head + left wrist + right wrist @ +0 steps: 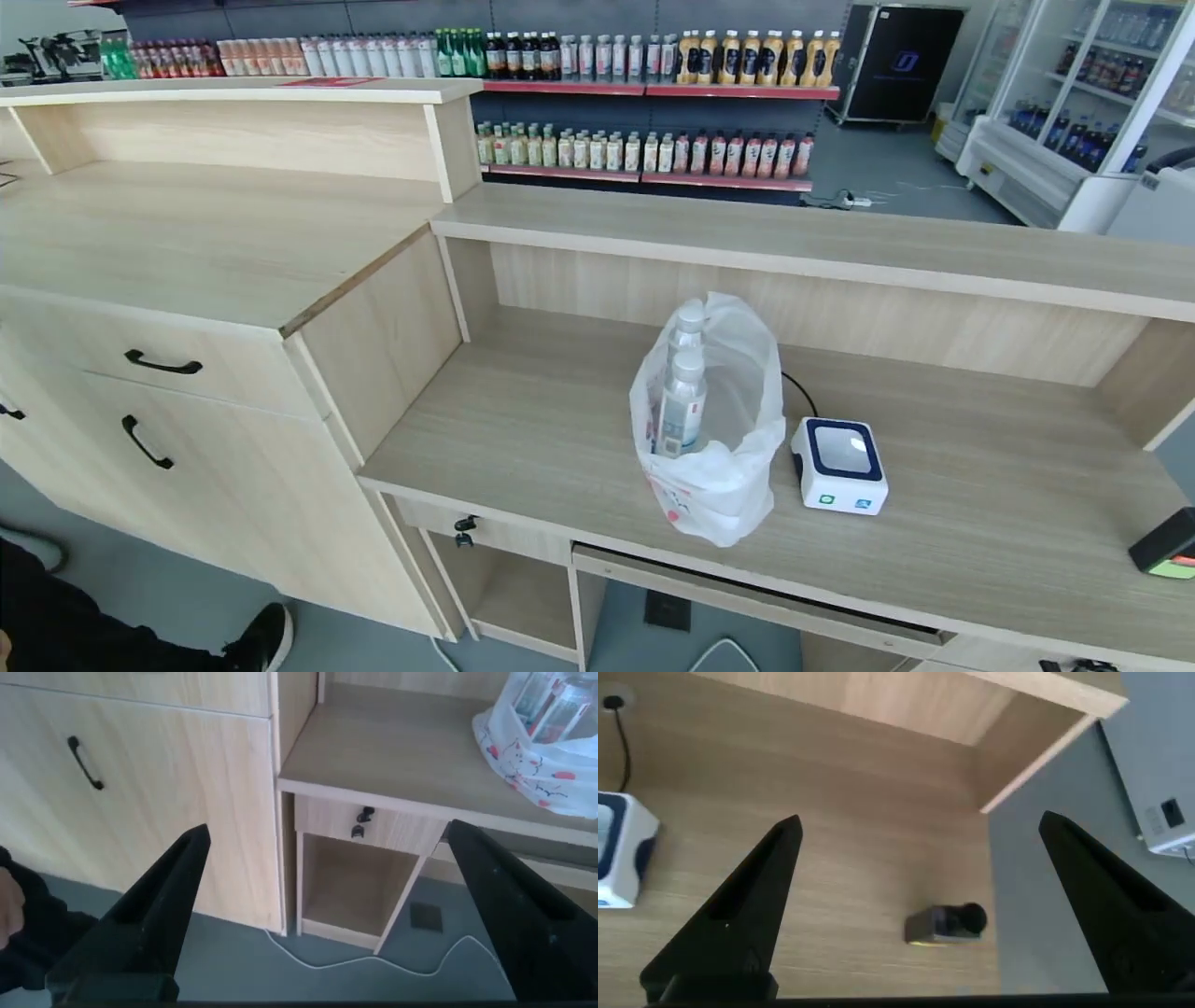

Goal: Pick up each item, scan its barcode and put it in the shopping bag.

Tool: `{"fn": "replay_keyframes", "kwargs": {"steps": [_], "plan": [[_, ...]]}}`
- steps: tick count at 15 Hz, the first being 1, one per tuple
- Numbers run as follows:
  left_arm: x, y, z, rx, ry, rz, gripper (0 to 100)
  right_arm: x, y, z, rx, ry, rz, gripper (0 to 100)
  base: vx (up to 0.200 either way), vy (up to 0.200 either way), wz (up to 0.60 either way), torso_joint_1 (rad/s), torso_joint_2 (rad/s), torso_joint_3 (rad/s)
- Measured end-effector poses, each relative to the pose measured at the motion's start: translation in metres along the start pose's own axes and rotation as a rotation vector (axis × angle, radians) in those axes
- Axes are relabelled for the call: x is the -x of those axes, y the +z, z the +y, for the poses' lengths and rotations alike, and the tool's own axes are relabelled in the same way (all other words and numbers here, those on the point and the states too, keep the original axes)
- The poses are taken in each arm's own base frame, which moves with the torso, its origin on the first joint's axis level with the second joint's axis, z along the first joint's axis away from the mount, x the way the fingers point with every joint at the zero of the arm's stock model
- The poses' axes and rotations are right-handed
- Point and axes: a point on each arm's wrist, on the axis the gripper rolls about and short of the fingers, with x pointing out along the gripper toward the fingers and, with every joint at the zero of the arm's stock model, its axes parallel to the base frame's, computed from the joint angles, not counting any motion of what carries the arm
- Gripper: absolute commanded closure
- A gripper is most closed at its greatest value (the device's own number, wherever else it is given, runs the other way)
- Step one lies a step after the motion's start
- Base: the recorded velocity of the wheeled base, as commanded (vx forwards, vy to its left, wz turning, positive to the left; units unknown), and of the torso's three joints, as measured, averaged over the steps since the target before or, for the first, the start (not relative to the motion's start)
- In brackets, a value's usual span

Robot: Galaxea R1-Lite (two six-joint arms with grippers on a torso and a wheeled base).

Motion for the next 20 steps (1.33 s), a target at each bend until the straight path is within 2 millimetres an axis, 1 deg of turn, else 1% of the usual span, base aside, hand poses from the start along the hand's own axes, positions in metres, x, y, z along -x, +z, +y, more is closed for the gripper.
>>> {"fn": "replay_keyframes", "kwargs": {"steps": [2,4,5,7,9,12,17,20], "plan": [[0.0,0.0,0.0,0.0,0.0,0.0,0,-0.014,-0.006,-0.019,-0.012,-0.041,0.021,0,0.0,0.0,0.0,0.0,0.0,0.0],[0.0,0.0,0.0,0.0,0.0,0.0,0,-0.029,-0.014,-0.035,-0.013,-0.037,0.015,0,0.0,0.0,0.0,0.0,0.0,0.0],[0.0,0.0,0.0,0.0,0.0,0.0,0,-0.035,-0.023,-0.043,0.005,-0.039,0.032,0,0.0,0.0,0.0,0.0,0.0,0.0],[0.0,0.0,0.0,0.0,0.0,0.0,0,-0.045,-0.04,-0.049,0.063,-0.005,0.057,0,0.0,0.0,0.0,0.0,0.0,0.0],[0.0,0.0,0.0,0.0,0.0,0.0,0,-0.059,-0.06,-0.048,0.124,0.091,0.059,0,0.0,0.0,0.0,0.0,0.0,0.0],[0.0,0.0,0.0,0.0,0.0,0.0,0,-0.075,-0.082,-0.046,0.164,0.139,0.091,0,0.0,0.0,0.0,0.0,0.0,0.0],[0.0,0.0,0.0,0.0,0.0,0.0,0,-0.093,-0.113,-0.041,0.145,0.199,0.14,0,0.0,0.0,0.0,0.0,0.0,0.0],[0.0,0.0,0.0,0.0,0.0,0.0,0,-0.108,-0.13,-0.039,0.11,0.267,0.124,0,0.0,0.0,0.0,0.0,0.0,0.0]]}}
